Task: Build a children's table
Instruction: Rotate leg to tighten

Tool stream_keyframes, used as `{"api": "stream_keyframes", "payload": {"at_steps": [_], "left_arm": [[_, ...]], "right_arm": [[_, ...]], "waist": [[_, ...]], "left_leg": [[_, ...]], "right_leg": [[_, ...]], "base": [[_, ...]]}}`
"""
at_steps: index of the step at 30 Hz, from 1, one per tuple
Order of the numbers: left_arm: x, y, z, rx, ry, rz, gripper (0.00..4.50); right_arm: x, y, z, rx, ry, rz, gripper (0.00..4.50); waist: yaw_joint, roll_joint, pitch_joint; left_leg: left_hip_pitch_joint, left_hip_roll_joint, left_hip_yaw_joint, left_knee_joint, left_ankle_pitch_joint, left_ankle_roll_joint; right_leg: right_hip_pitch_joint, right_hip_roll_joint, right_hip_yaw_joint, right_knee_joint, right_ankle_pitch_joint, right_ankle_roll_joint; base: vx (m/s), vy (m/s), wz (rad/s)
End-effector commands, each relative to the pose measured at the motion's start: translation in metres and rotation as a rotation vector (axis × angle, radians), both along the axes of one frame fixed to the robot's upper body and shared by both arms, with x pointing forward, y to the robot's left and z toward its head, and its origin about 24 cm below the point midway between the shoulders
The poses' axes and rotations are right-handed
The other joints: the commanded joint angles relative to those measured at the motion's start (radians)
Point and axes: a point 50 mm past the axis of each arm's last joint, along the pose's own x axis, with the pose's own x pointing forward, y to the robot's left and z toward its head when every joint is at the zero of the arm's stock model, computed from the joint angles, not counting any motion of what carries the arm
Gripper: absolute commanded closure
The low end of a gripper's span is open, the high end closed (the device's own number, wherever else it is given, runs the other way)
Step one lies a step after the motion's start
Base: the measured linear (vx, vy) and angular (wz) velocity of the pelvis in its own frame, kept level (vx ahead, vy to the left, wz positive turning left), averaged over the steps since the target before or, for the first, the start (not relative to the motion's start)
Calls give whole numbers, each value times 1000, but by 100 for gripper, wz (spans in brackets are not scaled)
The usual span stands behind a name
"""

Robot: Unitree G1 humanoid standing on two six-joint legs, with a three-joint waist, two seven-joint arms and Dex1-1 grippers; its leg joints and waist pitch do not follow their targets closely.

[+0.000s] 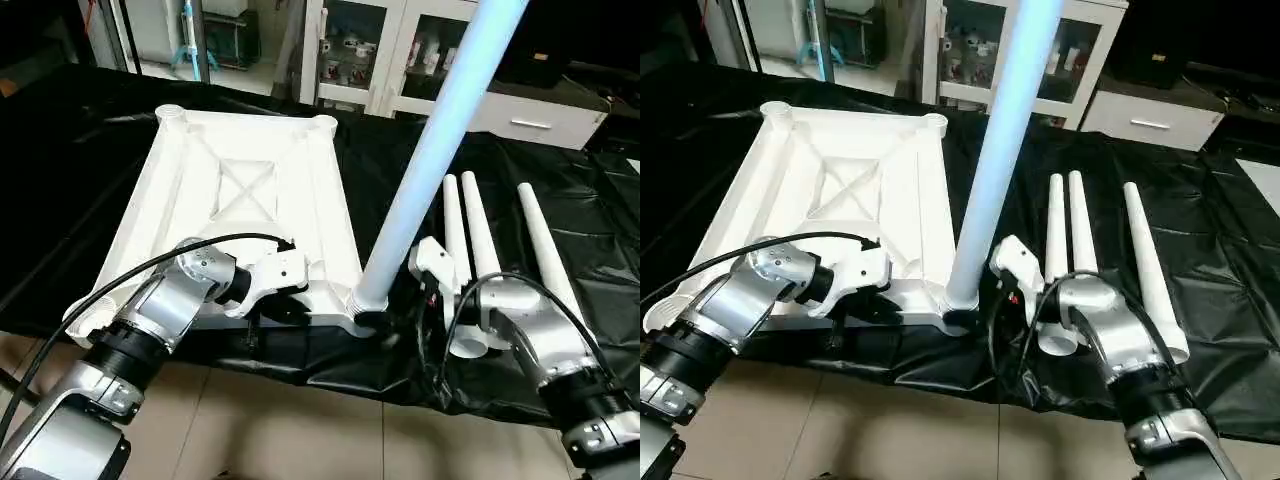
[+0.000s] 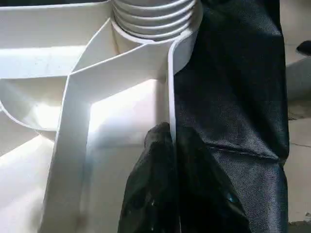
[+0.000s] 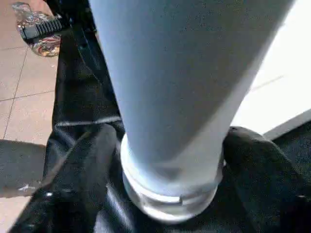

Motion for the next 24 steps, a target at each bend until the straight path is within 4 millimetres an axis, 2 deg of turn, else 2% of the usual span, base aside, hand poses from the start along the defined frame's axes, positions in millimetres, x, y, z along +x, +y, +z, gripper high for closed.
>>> {"api": "stream_keyframes", "payload": {"at_steps": [1, 9, 20, 22, 23, 24], "left_arm": [[-13, -4, -24, 84, 94, -54, 450], [-14, -3, -25, 90, 100, -60, 450], [-16, -3, -27, 98, 108, -60, 450], [-15, -5, -27, 74, 103, -33, 450], [-12, -9, -27, 36, 93, 22, 450], [-9, -12, -27, 12, 77, 62, 450]], "right_arm": [[4, -4, 3, -3, -18, -17, 124], [2, -3, 0, -5, -15, -4, 177], [-2, -3, -6, -22, -3, 16, 183], [-1, -3, -12, -33, 5, -33, 184], [4, -3, -20, -52, 10, -131, 184], [6, -3, -25, -68, 17, -197, 184]], "waist": [[-2, 8, -58], [-2, 9, -58], [-1, 8, -59], [-2, 8, -58], [-3, 8, -58], [-6, 8, -52]], "left_leg": [[7, 41, -7, -63, -131, 38], [8, 40, -7, -62, -130, 38], [8, 40, -7, -61, -126, 40], [7, 40, -7, -61, -133, 37], [8, 40, -6, -62, -137, 31], [6, 40, -8, -67, -175, 18]], "right_leg": [[52, -69, 46, -46, -100, -241], [53, -67, 45, -44, -82, -248], [53, -67, 45, -43, -82, -249], [52, -67, 45, -44, -94, -247], [51, -68, 46, -45, -101, -247], [50, -68, 44, -54, -167, -233]], "base": [[0, 0, 0], [0, 0, 0], [0, 0, 0], [0, 0, 0], [0, 0, 0], [0, 0, 0]]}}
